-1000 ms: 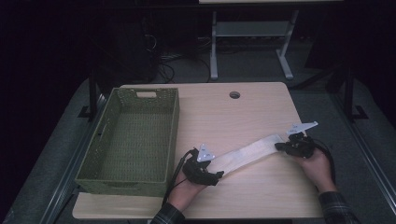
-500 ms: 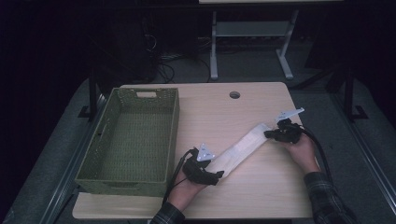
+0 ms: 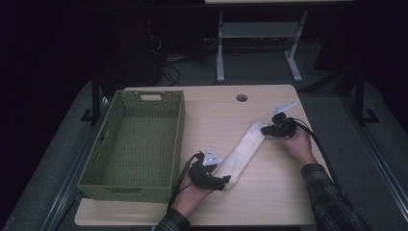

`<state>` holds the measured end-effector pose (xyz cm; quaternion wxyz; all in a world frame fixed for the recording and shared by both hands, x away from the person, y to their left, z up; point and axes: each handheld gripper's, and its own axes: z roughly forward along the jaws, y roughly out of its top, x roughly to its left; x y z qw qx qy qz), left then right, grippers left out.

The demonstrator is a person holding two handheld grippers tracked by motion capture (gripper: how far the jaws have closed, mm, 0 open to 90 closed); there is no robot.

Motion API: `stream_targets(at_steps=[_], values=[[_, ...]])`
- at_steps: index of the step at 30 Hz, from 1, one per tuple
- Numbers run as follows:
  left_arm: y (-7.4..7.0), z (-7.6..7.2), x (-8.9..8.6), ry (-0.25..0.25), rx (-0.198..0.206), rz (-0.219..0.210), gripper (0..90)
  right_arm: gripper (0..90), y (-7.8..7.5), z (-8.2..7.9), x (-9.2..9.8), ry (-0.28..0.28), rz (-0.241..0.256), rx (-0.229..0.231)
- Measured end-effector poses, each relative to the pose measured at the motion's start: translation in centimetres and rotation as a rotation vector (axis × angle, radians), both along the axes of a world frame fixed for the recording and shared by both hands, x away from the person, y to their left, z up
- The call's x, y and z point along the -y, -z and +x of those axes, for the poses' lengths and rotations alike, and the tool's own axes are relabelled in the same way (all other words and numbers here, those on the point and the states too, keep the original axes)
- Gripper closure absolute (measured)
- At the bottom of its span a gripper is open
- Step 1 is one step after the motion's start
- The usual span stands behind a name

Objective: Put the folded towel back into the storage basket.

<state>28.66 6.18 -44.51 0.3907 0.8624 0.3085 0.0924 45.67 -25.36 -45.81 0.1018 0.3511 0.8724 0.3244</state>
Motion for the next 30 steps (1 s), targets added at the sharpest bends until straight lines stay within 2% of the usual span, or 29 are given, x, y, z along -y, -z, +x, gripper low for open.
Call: stream_targets(at_steps=[2, 3, 4, 6, 7, 8, 9, 11, 12, 13, 14, 15, 17, 19, 20, 22, 24, 25, 30], values=[[-0.1, 0.1, -0.1, 0.004, 0.003, 0.002, 35.7, 76.6, -0.3, -0.5, 0.3, 0.006, 0.014, 0.009], [-0.2, 0.3, -0.1, -0.004, -0.003, -0.003, 39.8, 68.7, -0.6, -1.3, 0.7, 0.021, 0.024, 0.025], [-0.2, 0.3, -0.1, -0.004, -0.003, -0.003, 42.4, 68.7, -0.6, -1.3, 0.7, 0.021, 0.024, 0.025], [-0.3, 0.5, -0.2, 0.002, -0.002, 0.013, 46.0, 63.2, -0.7, -2.1, 1.2, 0.023, 0.035, 0.03], [-0.5, 0.7, -0.2, 0.001, -0.002, 0.014, 54.0, 55.9, -0.8, -3.0, 1.6, 0.038, 0.037, 0.027], [-0.5, 0.7, -0.2, 0.001, -0.002, 0.014, 58.0, 55.9, -0.8, -3.0, 1.6, 0.038, 0.037, 0.027], [-0.6, 1.0, 0.0, -0.003, -0.001, 0.028, 61.3, 50.3, -0.9, -3.9, 2.0, 0.05, 0.05, 0.032], [-0.6, 1.3, 0.1, -0.009, -0.02, 0.04, 69.4, 45.4, -0.8, -4.9, 2.4, 0.057, 0.063, 0.038], [-0.6, 1.3, 0.1, -0.009, -0.02, 0.04, 74.2, 45.4, -0.8, -4.9, 2.4, 0.057, 0.063, 0.038], [-0.5, 1.7, 0.3, -0.028, -0.026, 0.048, 78.9, 41.5, -0.6, -5.9, 2.8, 0.066, 0.071, 0.055], [-0.5, 1.7, 0.3, -0.028, -0.026, 0.048, 82.6, 41.5, -0.6, -5.9, 2.8, 0.066, 0.071, 0.055], [-0.4, 1.9, 0.4, -0.033, -0.035, 0.054, 85.7, 38.4, -0.5, -6.9, 3.0, 0.071, 0.074, 0.048], [-0.2, 2.3, 0.6, -0.041, -0.047, 0.076, 87.8, 37.3, -0.5, -7.3, 3.1, 0.073, 0.074, 0.044], [0.2, 2.6, 0.9, -0.05, -0.036, 0.119, 89.0, 34.9, -0.6, -8.6, 3.1, 0.063, 0.077, 0.053], [0.4, 2.7, 0.9, -0.042, -0.028, 0.141, 89.0, 34.9, -0.6, -8.6, 3.1, 0.063, 0.077, 0.053], [0.7, 2.8, 0.9, -0.046, -0.05, 0.138, 89.0, 33.6, -0.8, -9.4, 3.1, 0.061, 0.076, 0.061], [0.8, 2.9, 1.0, -0.033, -0.06, 0.136, 88.9, 33.2, -0.7, -9.9, 3.1, 0.062, 0.076, 0.074], [0.9, 2.9, 1.1, -0.011, -0.071, 0.143, 89.0, 32.1, -0.6, -10.1, 3.3, 0.063, 0.066, 0.076], [1.0, 2.7, 1.4, 0.024, -0.093, 0.127, 88.9, 31.2, -0.4, -10.0, 3.6, 0.075, 0.08, 0.079]])
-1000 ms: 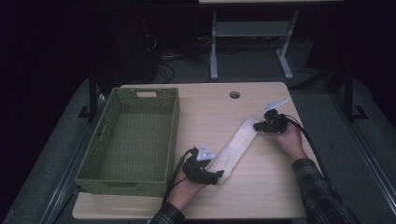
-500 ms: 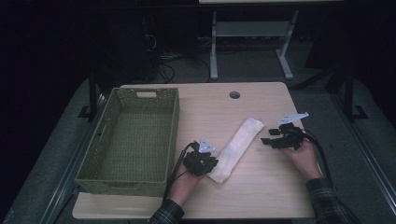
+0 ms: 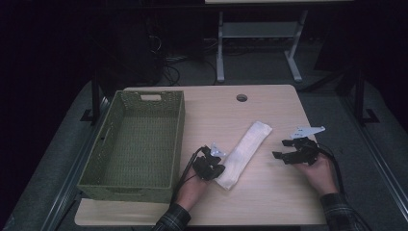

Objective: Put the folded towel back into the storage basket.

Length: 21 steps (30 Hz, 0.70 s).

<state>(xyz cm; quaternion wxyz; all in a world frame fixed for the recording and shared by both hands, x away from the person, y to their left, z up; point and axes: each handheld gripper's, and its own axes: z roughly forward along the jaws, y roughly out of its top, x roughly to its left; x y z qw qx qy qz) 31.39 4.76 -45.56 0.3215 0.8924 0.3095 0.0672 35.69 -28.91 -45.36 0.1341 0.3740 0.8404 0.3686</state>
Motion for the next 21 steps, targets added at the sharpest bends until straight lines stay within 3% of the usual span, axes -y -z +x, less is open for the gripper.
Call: stream_targets(at_steps=[6, 9, 17, 18, 21], values=[[0.1, -0.8, 0.7, 0.069, -0.029, -0.018, 88.9, 31.1, 0.4, 0.2, 0.0, -0.001, 0.01, 0.002], [0.2, -1.6, 1.6, 0.127, -0.044, -0.033, 88.8, 31.1, 0.6, 0.5, -0.2, -0.007, 0.004, -0.004], [0.4, -2.9, 3.9, 0.205, -0.046, -0.064, 88.5, 31.1, 0.8, 0.5, -0.3, -0.019, 0.003, 0.005], [0.5, -3.2, 4.5, 0.245, -0.042, -0.066, 88.1, 31.2, 0.8, 0.5, -0.4, -0.022, -0.002, 0.003], [0.5, -3.7, 5.2, 0.276, -0.038, -0.067, 88.1, 31.2, 1.0, 0.6, -0.5, -0.031, -0.005, -0.003]])
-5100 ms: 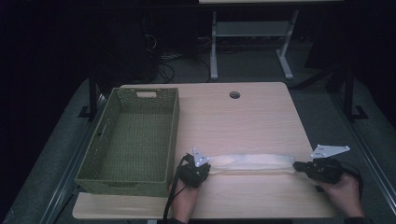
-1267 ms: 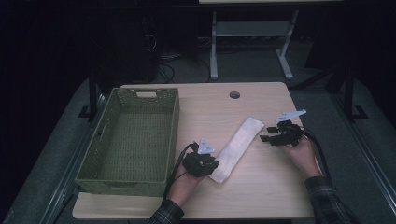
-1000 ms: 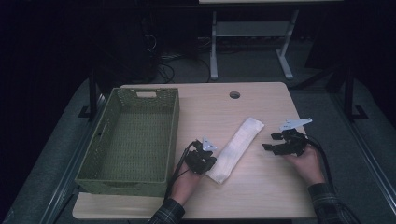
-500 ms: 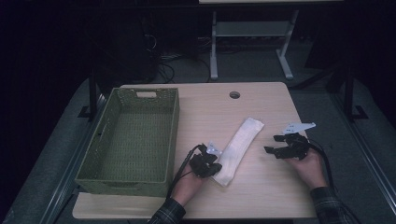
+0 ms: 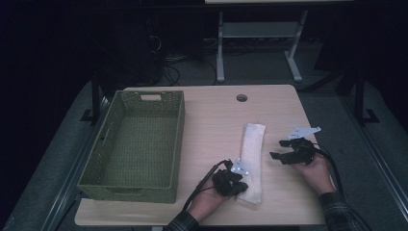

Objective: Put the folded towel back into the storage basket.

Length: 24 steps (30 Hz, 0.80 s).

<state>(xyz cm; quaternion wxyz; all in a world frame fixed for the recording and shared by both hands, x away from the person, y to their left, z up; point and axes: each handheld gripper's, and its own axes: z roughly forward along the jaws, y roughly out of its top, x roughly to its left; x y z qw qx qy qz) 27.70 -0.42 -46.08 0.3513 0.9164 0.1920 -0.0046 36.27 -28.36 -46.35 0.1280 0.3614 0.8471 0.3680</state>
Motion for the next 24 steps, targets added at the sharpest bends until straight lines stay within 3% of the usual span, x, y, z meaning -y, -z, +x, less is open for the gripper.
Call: stream_targets(at_steps=[10, 15, 16, 17, 21, 24], values=[[0.5, -1.9, 3.3, 0.089, -0.017, -0.06, 85.0, 31.1, 0.2, -0.2, 0.0, -0.002, -0.005, -0.007], [0.3, -1.4, 2.9, 0.09, -0.03, -0.072, 79.4, 31.1, 0.3, -0.2, -0.1, 0.0, -0.012, -0.007], [0.2, -1.2, 2.7, 0.089, -0.022, -0.072, 69.3, 31.1, 0.4, -0.2, -0.1, -0.003, -0.015, -0.005], [0.1, -0.9, 2.7, 0.097, -0.019, -0.07, 69.3, 31.1, 0.4, -0.2, -0.1, -0.003, -0.015, -0.005], [-0.8, 0.3, 2.4, 0.139, 0.032, -0.069, 44.6, 31.1, 0.5, -0.1, -0.1, -0.001, -0.017, -0.009], [-1.2, 1.0, 2.6, 0.158, 0.066, -0.076, 36.9, 31.1, 0.5, -0.1, 0.0, -0.004, -0.02, -0.006]])
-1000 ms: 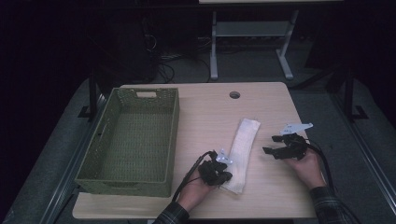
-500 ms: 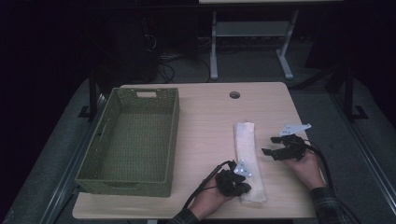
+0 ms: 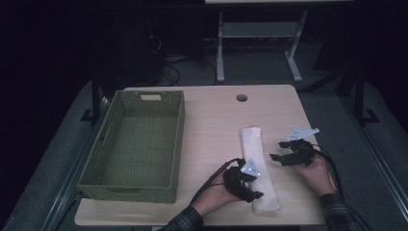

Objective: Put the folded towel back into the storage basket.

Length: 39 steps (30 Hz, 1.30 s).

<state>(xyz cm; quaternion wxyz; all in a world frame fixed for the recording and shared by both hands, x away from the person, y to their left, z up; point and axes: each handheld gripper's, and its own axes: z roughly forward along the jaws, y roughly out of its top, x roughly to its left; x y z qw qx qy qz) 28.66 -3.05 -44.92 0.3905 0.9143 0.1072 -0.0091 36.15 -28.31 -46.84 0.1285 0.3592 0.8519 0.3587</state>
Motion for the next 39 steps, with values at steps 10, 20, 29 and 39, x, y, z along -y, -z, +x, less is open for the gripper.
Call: stream_targets(at_steps=[10, 20, 29, 39], values=[[0.3, 2.1, 1.8, 0.053, 0.055, 0.064, 17.1, 31.1, 0.1, 0.0, 0.0, 0.006, -0.005, -0.004], [2.0, 2.1, 2.9, 0.094, 0.076, 0.101, 13.7, 31.3, 0.2, 0.1, 0.4, 0.015, -0.004, -0.005], [1.8, 2.0, 2.9, 0.084, 0.072, 0.109, 16.6, 31.6, 0.2, 0.0, 0.7, 0.016, 0.002, -0.005], [1.2, 2.1, 2.2, 0.061, 0.062, 0.105, 63.3, 31.6, 0.2, 0.0, 0.4, 0.017, 0.001, -0.009]])
